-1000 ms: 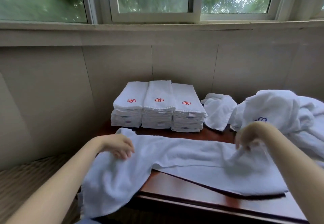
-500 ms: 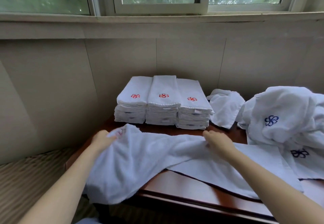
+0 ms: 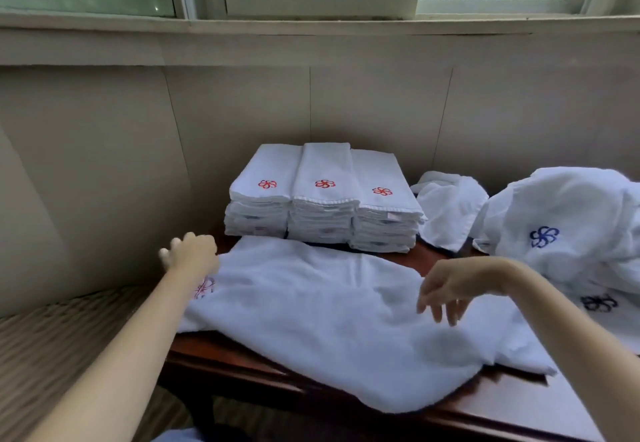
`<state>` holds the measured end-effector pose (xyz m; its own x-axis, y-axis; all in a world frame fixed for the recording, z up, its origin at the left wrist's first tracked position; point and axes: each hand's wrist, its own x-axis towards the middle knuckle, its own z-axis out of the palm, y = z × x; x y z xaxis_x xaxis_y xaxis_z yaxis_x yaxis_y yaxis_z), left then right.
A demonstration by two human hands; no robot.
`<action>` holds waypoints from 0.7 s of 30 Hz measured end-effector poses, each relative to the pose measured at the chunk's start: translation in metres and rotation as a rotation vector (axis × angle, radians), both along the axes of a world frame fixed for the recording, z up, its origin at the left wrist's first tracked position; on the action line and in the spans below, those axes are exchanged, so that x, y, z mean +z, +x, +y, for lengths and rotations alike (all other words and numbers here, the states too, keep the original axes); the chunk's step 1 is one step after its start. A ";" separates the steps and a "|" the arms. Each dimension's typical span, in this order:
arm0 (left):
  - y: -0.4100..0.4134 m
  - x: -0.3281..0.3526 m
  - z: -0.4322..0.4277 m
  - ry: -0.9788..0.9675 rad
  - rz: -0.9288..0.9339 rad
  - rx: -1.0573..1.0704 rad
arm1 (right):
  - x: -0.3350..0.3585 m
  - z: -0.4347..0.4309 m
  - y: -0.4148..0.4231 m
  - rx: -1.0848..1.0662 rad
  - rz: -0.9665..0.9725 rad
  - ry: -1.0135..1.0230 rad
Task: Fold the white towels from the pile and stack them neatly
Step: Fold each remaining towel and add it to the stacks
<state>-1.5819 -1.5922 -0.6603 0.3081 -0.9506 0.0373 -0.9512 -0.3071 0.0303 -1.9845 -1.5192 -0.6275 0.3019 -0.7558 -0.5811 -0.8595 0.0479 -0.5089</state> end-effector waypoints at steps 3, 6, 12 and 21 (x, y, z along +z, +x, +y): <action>-0.027 -0.024 -0.003 0.008 0.142 -0.310 | -0.033 -0.014 0.000 -0.199 0.095 -0.418; -0.058 -0.051 0.009 0.082 0.334 -0.512 | -0.067 -0.016 -0.001 -0.224 0.352 -0.598; -0.079 -0.049 0.000 0.235 0.080 -0.377 | -0.055 -0.011 -0.005 -0.212 0.492 -0.151; -0.083 -0.052 -0.012 0.270 0.184 -0.443 | -0.079 0.007 -0.039 -0.185 0.220 -0.311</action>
